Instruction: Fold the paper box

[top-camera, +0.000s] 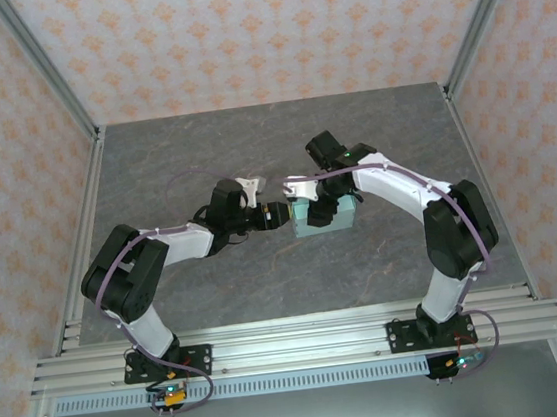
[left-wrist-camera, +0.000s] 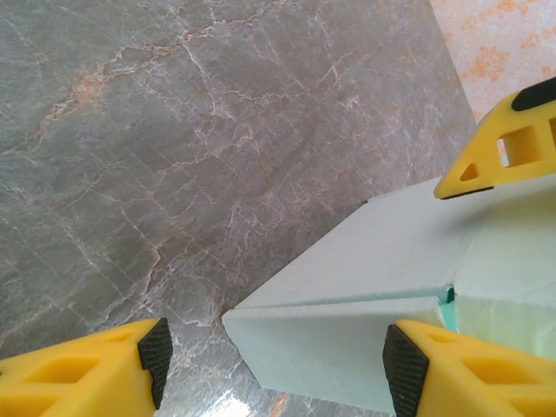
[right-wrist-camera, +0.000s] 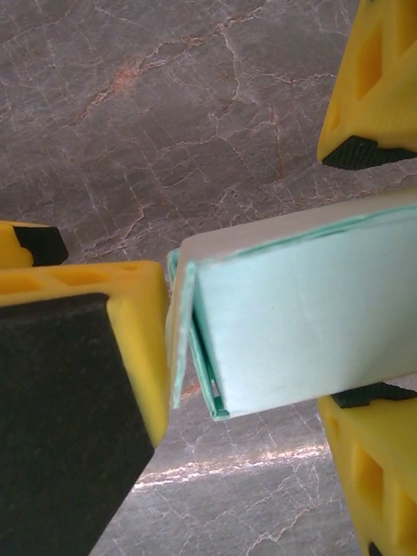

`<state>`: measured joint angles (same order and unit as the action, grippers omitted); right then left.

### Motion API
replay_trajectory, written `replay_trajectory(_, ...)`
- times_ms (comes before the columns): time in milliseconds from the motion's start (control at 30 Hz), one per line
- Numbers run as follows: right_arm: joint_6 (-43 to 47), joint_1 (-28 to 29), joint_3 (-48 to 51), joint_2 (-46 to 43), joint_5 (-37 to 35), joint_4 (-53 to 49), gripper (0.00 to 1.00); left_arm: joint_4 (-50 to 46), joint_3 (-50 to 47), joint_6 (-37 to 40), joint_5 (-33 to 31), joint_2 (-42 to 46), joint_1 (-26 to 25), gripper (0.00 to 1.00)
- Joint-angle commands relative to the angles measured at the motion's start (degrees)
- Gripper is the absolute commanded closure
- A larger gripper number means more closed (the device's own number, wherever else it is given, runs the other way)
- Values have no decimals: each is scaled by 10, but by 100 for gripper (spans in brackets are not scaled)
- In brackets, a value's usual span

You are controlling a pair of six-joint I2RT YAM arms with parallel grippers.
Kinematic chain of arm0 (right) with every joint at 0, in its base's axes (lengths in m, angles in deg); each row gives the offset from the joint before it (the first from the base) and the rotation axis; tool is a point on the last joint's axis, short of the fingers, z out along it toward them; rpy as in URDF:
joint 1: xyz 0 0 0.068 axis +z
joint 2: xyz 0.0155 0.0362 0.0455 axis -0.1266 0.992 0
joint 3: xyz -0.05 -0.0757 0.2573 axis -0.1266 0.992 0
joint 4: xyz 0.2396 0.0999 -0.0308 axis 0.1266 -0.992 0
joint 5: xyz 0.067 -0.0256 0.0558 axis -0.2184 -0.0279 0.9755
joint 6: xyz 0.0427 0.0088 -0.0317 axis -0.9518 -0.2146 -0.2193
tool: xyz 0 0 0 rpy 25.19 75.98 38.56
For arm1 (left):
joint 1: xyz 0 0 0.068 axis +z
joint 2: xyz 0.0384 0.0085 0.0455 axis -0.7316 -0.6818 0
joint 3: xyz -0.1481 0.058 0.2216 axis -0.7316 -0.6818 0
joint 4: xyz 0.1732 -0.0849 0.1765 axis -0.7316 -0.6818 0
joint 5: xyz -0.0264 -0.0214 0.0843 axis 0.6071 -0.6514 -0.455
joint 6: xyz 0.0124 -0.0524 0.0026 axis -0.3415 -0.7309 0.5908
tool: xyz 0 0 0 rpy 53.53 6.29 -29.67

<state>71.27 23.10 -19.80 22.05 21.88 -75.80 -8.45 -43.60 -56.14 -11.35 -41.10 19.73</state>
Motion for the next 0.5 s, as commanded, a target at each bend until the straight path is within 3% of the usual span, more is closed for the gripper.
replay_trajectory(0,31,11,11,-21,-6,6,35,5,12,1,3,7,-2,31)
replay_trajectory(467,63,16,31,-34,-1,24,56,9,15,-7,16,33,10,30)
